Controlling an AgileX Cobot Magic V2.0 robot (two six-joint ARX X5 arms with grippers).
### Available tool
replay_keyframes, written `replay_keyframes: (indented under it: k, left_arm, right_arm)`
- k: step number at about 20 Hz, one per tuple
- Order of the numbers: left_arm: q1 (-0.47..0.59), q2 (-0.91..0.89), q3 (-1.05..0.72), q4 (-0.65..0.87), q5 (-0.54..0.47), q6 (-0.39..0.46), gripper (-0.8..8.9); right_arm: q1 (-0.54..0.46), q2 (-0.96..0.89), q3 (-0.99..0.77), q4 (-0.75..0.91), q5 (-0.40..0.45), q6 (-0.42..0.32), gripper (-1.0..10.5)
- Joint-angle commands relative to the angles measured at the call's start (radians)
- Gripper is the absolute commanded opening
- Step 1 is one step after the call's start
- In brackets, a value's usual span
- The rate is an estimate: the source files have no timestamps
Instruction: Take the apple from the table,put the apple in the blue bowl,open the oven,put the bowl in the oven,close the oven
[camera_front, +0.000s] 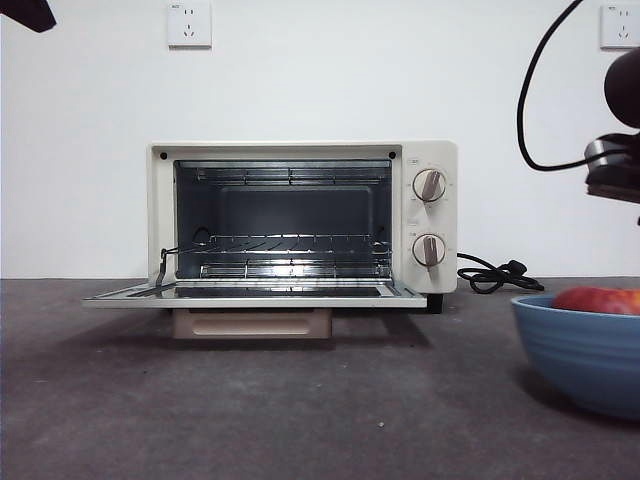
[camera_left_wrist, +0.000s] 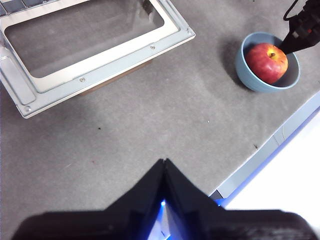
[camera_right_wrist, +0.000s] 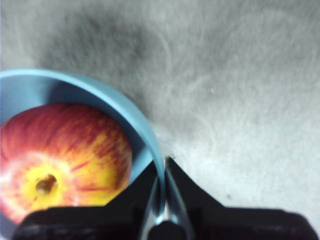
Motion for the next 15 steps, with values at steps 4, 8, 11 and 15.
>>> replay_keyframes:
  k: [4, 8, 11, 15]
  left_arm:
    - [-0.001, -0.003, 0.0, -0.005, 0.006, 0.0, -0.04]
    - [-0.001, -0.006, 0.0, -0.034, 0.005, 0.0, -0.04]
    - [-0.001, -0.035, 0.0, -0.044, 0.005, 0.0, -0.04]
    - [-0.001, -0.109, 0.0, -0.046, -0.002, -0.001, -0.04]
  right_arm:
    - [0.124, -0.059, 0.093, 0.032, -0.032, 0.179, -0.1]
    - [0.251, -0.003, 0.307, 0.039, -0.008, 0.262, -0.1]
    - [0.289, 0.117, 0.504, 0.008, -0.009, 0.272, -0.1]
    - [0.301, 0.326, 0.778, -0.066, -0.018, 0.292, -0.1]
